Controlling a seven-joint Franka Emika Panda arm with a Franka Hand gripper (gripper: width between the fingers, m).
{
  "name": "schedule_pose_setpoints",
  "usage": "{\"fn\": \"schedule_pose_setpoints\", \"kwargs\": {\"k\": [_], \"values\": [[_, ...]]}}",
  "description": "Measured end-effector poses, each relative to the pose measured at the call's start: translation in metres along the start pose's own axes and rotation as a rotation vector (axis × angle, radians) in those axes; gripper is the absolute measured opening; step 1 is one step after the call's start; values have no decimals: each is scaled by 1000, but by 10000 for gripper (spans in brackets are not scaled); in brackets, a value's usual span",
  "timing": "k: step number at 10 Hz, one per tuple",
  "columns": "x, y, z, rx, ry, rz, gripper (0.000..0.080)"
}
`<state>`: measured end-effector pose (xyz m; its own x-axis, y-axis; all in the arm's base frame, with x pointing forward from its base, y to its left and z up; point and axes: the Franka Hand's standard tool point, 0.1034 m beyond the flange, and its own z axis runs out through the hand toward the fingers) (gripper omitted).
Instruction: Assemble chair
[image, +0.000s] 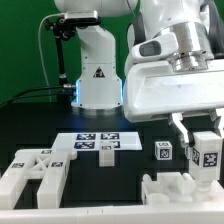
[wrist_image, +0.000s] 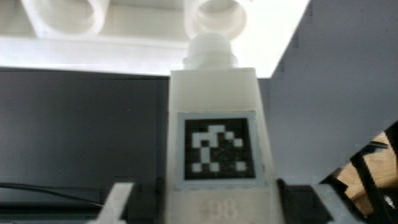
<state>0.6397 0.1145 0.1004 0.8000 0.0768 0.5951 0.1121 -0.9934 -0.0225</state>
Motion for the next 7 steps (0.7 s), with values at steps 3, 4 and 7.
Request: {"fn": "schedule_pose_setpoints", "kwargs": {"k": [3, 4, 7], "values": [[-5, -5, 2, 5, -5, -5, 288], [-7, -7, 3, 6, -8, -7, 288], [-11, -5, 7, 3, -8, -7, 288]]}}
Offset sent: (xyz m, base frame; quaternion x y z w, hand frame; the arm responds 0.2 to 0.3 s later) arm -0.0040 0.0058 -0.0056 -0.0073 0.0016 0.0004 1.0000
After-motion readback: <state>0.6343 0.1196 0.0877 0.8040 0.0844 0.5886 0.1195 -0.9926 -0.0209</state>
